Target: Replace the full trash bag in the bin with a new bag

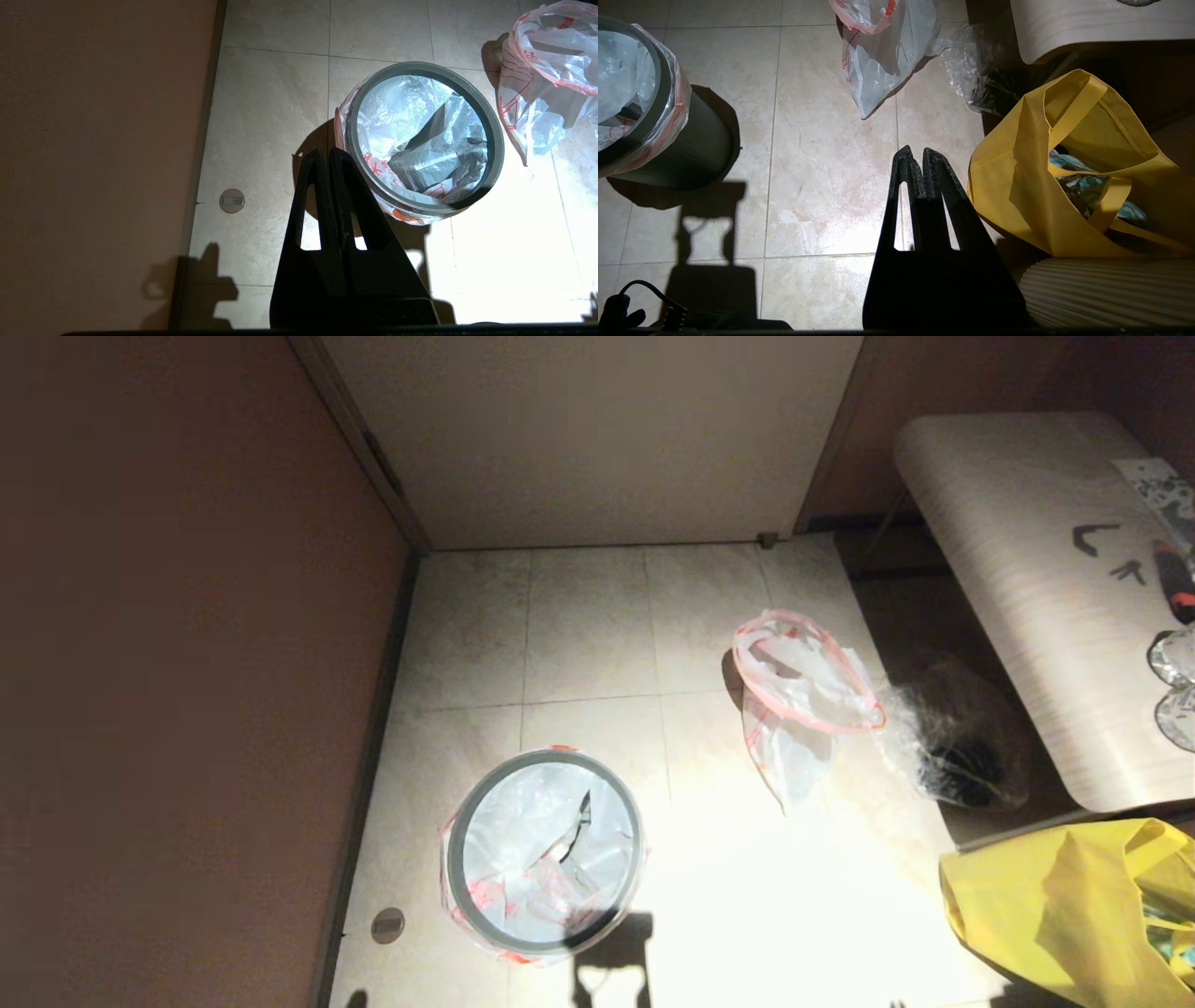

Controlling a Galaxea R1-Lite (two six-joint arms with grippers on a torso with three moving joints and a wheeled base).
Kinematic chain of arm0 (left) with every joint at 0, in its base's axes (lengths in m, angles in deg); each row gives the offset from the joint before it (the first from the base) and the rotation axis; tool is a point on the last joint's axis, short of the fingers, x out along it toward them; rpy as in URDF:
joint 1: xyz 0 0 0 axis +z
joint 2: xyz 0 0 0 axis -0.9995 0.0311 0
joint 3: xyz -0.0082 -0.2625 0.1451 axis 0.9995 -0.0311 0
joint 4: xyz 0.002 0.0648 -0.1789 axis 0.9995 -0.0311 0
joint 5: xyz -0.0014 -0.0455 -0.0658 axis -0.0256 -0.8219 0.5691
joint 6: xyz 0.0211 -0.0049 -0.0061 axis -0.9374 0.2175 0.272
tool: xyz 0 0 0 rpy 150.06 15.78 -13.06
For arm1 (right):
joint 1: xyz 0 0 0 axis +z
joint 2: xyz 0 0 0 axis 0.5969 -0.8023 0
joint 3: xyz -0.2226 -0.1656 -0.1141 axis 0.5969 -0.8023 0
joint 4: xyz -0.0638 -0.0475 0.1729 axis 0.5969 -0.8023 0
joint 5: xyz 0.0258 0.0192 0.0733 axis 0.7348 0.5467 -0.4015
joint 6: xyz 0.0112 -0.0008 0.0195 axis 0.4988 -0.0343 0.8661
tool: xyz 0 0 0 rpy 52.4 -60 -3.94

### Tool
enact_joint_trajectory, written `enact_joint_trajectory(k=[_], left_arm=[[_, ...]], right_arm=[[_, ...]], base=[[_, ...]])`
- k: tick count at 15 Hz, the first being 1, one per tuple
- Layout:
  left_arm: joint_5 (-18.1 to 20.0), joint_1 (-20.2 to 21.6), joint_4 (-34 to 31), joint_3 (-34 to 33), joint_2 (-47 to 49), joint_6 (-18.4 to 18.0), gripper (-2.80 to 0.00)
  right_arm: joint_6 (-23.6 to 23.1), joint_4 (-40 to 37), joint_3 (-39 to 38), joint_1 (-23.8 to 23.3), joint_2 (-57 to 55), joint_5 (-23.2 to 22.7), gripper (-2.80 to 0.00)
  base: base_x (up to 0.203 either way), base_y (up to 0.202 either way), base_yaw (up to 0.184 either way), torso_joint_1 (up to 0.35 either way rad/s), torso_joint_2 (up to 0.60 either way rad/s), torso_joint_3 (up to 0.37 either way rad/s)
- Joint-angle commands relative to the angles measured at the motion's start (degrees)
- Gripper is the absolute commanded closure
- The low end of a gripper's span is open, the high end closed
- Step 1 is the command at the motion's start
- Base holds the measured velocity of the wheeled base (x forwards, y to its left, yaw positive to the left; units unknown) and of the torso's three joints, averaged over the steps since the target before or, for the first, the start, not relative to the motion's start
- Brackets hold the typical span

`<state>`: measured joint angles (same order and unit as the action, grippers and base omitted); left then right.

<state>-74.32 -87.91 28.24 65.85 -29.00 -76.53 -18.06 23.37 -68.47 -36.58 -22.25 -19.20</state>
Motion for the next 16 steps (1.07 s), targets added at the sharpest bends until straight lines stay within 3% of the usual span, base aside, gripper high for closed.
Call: enact_joint_trajectory(k=[1, 16], left_arm=[[-0.06, 0.04, 0.01, 0.00, 0.10, 0.05, 0.00], [-0.06, -0.01, 0.01, 0.00, 0.14, 0.05, 0.00]], right_arm=[[-0.28, -0.11, 0.00, 0.01, -0.13, -0.14, 0.00], [0.39, -0.02, 0.00, 0.01, -0.11, 0.13, 0.00]], base=[[0.000, 0.000, 0.000, 0.000, 0.00, 0.000], [0.000, 0.000, 0.000, 0.000, 0.00, 0.000]])
